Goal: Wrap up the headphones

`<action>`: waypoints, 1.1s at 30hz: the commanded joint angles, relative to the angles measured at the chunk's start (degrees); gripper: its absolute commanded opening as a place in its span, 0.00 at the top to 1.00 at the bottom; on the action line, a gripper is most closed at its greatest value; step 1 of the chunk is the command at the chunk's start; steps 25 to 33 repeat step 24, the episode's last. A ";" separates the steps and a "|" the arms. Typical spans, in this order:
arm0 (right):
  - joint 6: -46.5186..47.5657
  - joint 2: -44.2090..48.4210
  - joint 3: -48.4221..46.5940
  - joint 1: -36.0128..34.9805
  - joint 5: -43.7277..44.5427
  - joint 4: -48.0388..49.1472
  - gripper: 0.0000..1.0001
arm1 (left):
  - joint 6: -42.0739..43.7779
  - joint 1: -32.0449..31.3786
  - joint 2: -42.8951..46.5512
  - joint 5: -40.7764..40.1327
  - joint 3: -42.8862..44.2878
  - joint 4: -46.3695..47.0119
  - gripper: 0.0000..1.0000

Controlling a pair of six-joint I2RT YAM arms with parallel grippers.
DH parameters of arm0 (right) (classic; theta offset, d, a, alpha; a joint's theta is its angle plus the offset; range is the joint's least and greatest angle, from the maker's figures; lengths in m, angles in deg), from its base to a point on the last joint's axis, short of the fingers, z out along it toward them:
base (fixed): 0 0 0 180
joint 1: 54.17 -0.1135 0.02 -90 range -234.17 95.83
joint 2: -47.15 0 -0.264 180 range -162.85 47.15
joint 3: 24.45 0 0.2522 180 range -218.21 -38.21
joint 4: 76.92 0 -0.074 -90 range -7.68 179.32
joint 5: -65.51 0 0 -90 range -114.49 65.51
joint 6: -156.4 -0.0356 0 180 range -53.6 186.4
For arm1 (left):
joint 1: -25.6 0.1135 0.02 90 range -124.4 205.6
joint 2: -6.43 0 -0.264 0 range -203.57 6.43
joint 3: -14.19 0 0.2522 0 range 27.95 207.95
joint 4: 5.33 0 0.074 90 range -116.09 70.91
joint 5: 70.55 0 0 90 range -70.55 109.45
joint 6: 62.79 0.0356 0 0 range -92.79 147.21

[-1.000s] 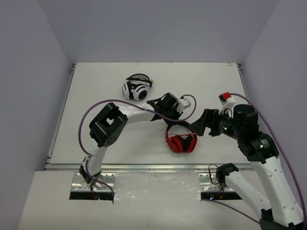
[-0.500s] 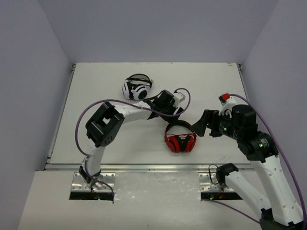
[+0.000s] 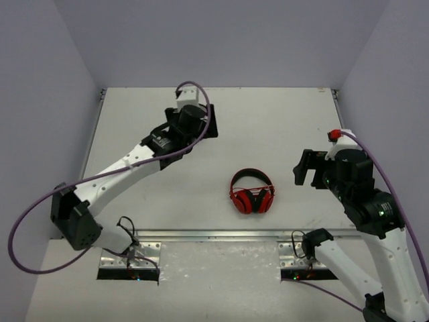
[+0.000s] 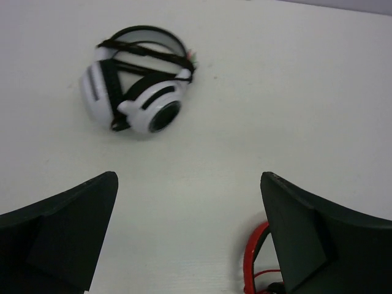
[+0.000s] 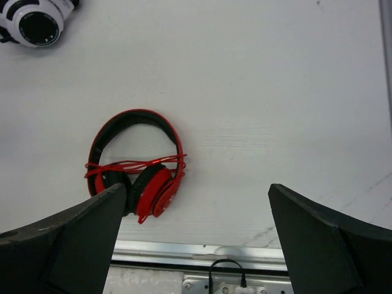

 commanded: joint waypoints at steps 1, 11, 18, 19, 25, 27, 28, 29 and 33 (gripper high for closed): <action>4.59 2.55 -2.93 0.09 8.70 -2.52 0.01 | -17.87 1.07 10.50 -20.36 -5.94 -17.91 0.00; 6.26 11.25 4.53 0.09 3.08 -1.56 0.01 | -16.32 1.16 40.12 -26.26 -13.60 -34.26 0.00; 6.79 14.77 8.06 0.09 2.55 -0.59 0.01 | -13.24 1.16 52.45 -30.05 -23.02 -28.83 0.00; 6.61 15.12 8.32 0.00 2.90 -0.50 0.01 | -14.03 1.16 52.63 -32.31 -23.10 -29.88 0.00; 5.91 14.33 9.72 0.00 4.57 -0.15 0.01 | -15.53 1.16 52.37 -32.43 -22.92 -30.77 0.00; 5.91 14.33 9.72 0.00 4.57 -0.15 0.01 | -15.53 1.16 52.37 -32.43 -22.92 -30.77 0.00; 5.91 14.33 9.72 0.00 4.57 -0.15 0.01 | -15.53 1.16 52.37 -32.43 -22.92 -30.77 0.00; 5.91 14.33 9.72 0.00 4.57 -0.15 0.01 | -15.53 1.16 52.37 -32.43 -22.92 -30.77 0.00; 5.91 14.33 9.72 0.00 4.57 -0.15 0.01 | -15.53 1.16 52.37 -32.43 -22.92 -30.77 0.00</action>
